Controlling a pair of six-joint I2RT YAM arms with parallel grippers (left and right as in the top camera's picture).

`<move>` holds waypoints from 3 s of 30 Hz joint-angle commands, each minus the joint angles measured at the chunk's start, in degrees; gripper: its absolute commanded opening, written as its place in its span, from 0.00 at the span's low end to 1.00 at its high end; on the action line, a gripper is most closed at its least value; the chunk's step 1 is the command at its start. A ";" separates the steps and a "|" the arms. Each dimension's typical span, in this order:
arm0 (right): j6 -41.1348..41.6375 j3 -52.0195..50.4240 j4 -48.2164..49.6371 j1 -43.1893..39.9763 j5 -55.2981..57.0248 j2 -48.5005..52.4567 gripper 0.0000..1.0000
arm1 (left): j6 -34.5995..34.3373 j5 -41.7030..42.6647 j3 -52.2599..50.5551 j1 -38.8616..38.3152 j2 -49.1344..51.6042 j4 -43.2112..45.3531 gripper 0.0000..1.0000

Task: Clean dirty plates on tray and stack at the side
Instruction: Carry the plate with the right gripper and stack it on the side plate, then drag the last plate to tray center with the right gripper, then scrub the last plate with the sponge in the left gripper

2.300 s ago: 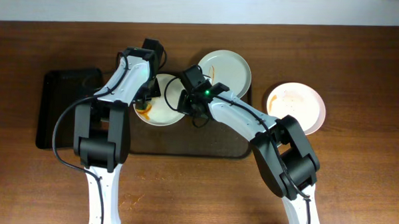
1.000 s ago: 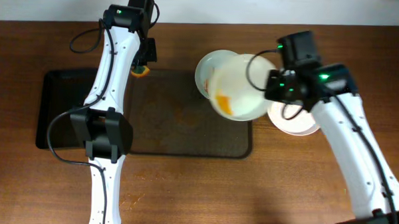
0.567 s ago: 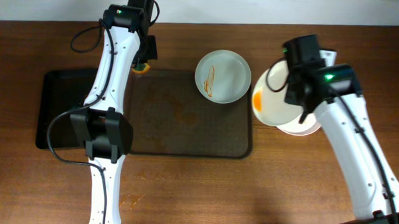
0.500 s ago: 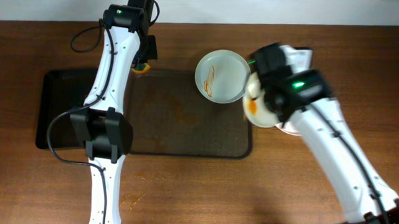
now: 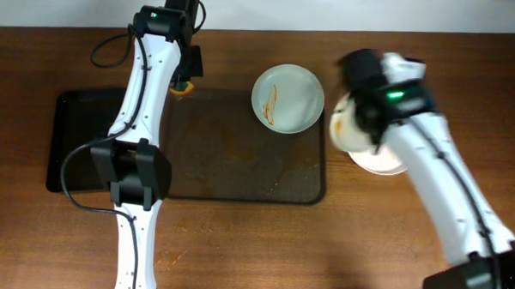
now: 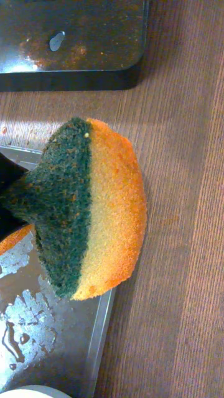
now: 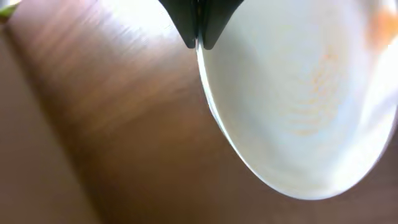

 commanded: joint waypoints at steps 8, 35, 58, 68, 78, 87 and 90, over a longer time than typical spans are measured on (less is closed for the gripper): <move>-9.11 -11.17 9.77 -22.58 -30.40 8.41 0.18 | 0.50 0.24 0.96 0.35 -0.37 0.07 0.01; 10.64 -6.54 23.71 8.92 -62.84 26.56 0.27 | 0.50 0.66 0.96 0.37 -0.37 -0.33 0.01; -38.40 11.39 12.52 9.11 -47.89 33.53 0.04 | 0.50 0.66 0.94 0.35 -0.37 -0.33 0.01; -47.78 13.27 18.62 8.90 -44.06 34.10 0.52 | 0.50 0.66 0.94 0.35 -0.37 0.17 0.01; -22.88 13.99 6.88 8.46 -43.47 37.09 0.04 | 0.50 0.68 0.94 0.35 -0.37 0.09 0.01; 10.64 13.18 20.85 12.02 -51.89 37.57 0.20 | 0.50 2.16 0.90 0.35 -0.37 -0.42 0.01; 10.19 13.18 21.68 12.02 -47.84 38.01 0.26 | 0.52 2.62 0.74 0.35 -0.37 -1.14 0.01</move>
